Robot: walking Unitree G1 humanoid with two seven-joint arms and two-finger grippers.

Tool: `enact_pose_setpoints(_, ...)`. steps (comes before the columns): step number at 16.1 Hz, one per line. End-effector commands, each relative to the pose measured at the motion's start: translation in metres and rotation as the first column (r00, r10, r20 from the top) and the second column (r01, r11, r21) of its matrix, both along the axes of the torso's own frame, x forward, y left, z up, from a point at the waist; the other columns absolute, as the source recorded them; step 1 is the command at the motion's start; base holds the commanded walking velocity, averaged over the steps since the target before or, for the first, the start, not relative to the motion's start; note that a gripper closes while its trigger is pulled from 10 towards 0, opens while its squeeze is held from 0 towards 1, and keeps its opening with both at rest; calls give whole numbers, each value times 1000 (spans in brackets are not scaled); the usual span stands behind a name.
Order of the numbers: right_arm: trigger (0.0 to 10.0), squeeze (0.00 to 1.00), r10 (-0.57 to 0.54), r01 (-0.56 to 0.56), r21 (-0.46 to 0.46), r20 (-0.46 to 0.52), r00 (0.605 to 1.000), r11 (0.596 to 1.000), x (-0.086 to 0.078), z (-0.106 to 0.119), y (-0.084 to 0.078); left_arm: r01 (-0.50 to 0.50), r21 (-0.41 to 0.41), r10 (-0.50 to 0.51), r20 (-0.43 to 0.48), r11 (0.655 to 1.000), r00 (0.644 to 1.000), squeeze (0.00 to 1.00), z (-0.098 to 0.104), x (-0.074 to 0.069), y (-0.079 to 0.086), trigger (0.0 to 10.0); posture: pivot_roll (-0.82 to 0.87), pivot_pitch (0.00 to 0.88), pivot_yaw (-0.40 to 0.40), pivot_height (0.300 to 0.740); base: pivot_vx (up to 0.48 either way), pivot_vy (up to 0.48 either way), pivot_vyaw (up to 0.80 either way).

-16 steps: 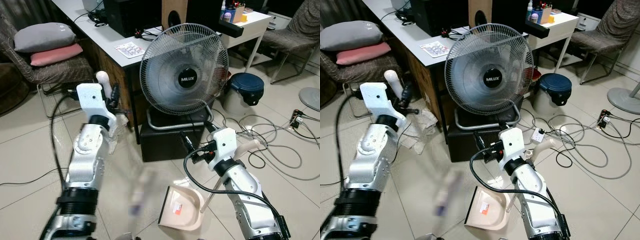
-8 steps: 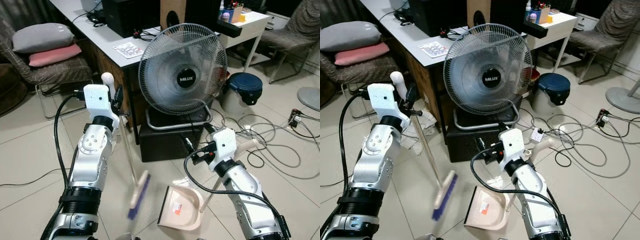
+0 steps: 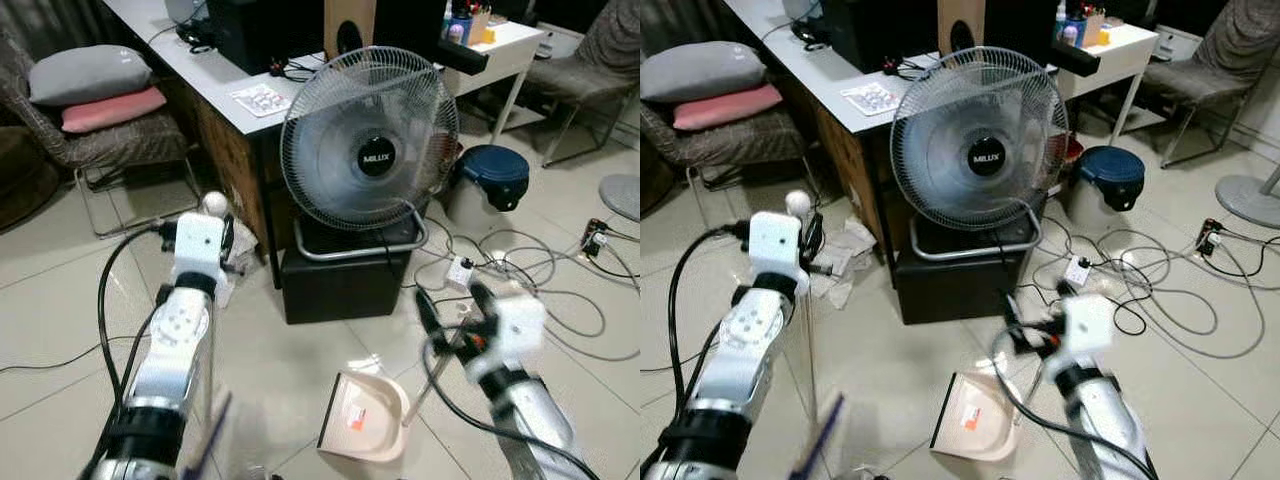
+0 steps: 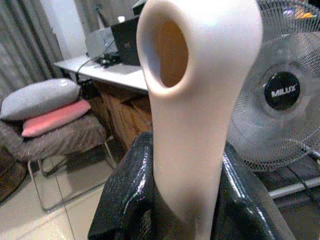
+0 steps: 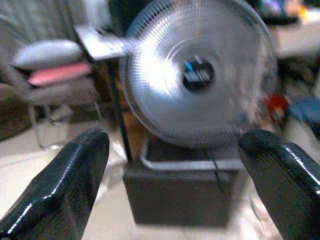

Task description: Sweep floor

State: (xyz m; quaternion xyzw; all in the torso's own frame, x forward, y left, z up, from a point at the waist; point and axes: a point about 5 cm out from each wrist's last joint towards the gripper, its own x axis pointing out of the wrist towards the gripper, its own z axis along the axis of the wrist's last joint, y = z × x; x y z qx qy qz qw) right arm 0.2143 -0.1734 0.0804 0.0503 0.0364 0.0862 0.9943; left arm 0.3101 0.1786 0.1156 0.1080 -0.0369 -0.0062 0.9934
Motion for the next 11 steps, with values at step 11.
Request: enact_pose_setpoints(11, 10000, 1000, -321, 305, -152, -96, 942, 940, 10, -67, -78, 5, -65, 3, 114, 998, 993, 0, 19, -3, 0, 10000, -63, 30, 50, 740, 0, 0, 0)
